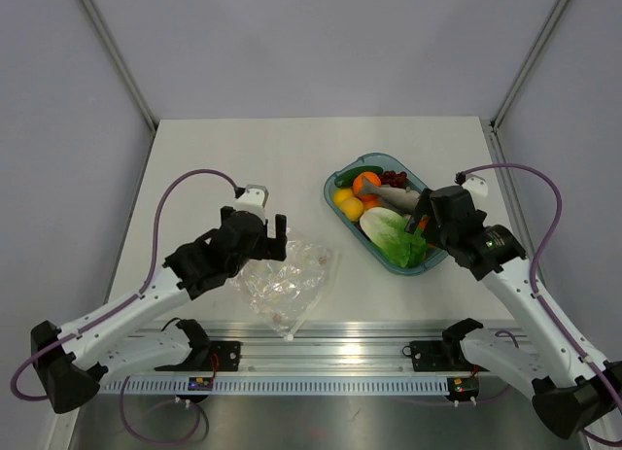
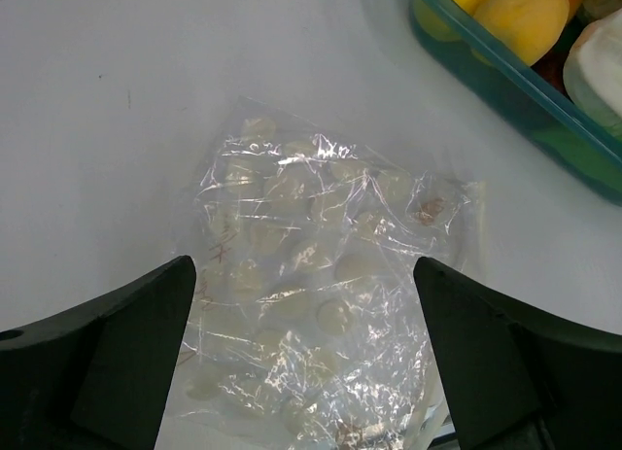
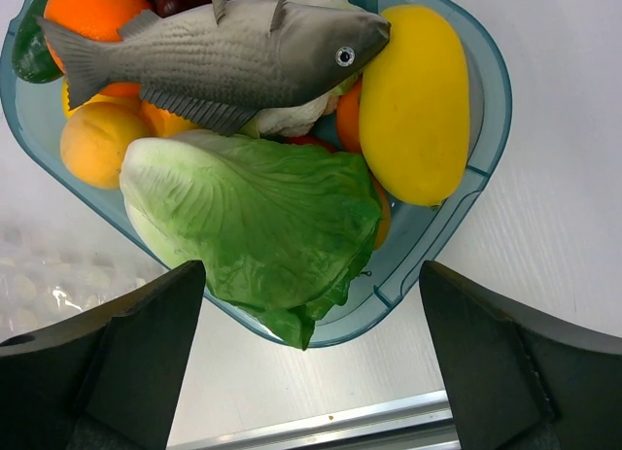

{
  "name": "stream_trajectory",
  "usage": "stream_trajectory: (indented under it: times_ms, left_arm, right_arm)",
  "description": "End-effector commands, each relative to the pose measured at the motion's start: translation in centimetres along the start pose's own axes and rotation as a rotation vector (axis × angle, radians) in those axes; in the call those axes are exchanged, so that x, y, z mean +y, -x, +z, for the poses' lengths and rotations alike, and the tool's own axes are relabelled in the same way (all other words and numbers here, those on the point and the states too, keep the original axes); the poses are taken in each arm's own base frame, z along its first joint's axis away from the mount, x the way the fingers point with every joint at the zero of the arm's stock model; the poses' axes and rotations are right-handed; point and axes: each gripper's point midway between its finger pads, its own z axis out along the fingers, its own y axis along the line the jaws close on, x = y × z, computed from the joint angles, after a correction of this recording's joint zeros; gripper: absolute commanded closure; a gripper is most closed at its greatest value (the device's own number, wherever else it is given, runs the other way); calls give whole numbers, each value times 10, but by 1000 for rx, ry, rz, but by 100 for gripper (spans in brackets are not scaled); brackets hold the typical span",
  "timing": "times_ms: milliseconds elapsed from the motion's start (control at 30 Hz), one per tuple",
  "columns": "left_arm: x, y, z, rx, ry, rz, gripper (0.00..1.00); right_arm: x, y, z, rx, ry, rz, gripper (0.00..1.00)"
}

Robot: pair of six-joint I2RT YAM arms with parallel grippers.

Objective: Place the food in the zip-top bag and seal the zipper
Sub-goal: Pick up the zipper food storage bag at the center of the board.

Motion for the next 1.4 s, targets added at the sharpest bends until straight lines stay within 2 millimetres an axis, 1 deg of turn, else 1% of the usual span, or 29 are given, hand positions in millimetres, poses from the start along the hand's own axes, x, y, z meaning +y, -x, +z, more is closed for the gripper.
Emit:
stream_trajectory:
  times_ms: [0,133,200,233,267,300,333,367,400,433,467,500,533,567,600,633,667,700,733,767,800,867,900,933,1000,1033,1233,1333,1367]
  left_arm:
    - [-6,24,-5,-50,-8,-1,1]
    - [-14,16,-1,-4,-29,46,1]
    - [-18,13,0,7,-7,77,1]
    - [-30,7,-1,29,-19,117,1]
    - [-34,5,0,25,-1,125,1]
    - [-42,3,0,30,-10,138,1]
    - [-60,-7,1,49,-26,180,1]
    - [-78,-14,-3,56,-57,194,2]
    - [-81,-16,3,66,-38,189,3]
    - [-95,-25,1,81,-61,213,4]
    - [-106,-36,8,110,-61,233,8]
    - [-112,-42,10,119,-62,226,10]
    - [-122,-49,9,125,-83,234,13]
    - [-129,-58,13,140,-79,241,17]
    - [-132,-62,14,143,-77,247,19]
    - [-136,-71,12,157,-69,275,19]
    - [-133,-72,14,145,-32,288,19]
    - [-132,-80,19,157,1,303,19]
    - [-128,-87,18,168,27,338,19]
    - [-125,-89,20,159,57,352,20]
    - [-126,-98,23,171,75,385,20]
    - [-126,-107,25,184,91,411,21]
    - [-126,-116,27,199,96,432,23]
    - [-128,-120,28,202,94,436,24]
    - [-129,-125,29,208,97,438,27]
    - [-127,-128,31,210,114,450,30]
    - [-116,-138,39,218,188,493,37]
    - [-111,-143,43,221,216,516,43]
    - [-109,-145,45,221,229,526,46]
  right_arm:
    - [2,7,-3,-40,18,5,1]
    - [3,4,-1,-27,23,2,1]
    - [6,3,0,-20,31,2,1]
    - [7,3,0,-17,38,1,1]
    - [9,3,-1,-12,46,0,1]
    - [10,4,-2,-12,50,1,1]
    - [10,4,-3,-10,53,0,1]
    - [9,5,-5,-15,52,1,1]
    - [9,5,-6,-16,53,0,1]
    - [8,5,-7,-18,51,2,1]
    - [6,6,-10,-23,51,2,1]
    - [4,6,-11,-26,51,4,1]
    - [3,6,-12,-28,50,6,1]
    - [2,6,-15,-33,54,9,1]
    - [1,5,-15,-31,56,10,1]
    - [1,4,-16,-30,60,9,1]
    - [2,4,-18,-27,70,9,0]
    - [2,3,-19,-26,72,11,1]
    - [2,3,-19,-25,74,14,1]
    - [3,2,-20,-19,79,15,1]
    - [3,1,-19,-17,79,14,0]
    - [3,1,-19,-15,84,14,1]
    - [4,1,-20,-16,87,17,1]
    - [4,1,-20,-15,87,14,1]
    - [3,1,-21,-16,84,13,0]
    - [3,2,-21,-16,85,16,0]
    - [3,1,-24,-18,92,24,1]
    - [1,-1,-25,-15,91,27,1]
    - [1,-1,-25,-15,93,28,1]
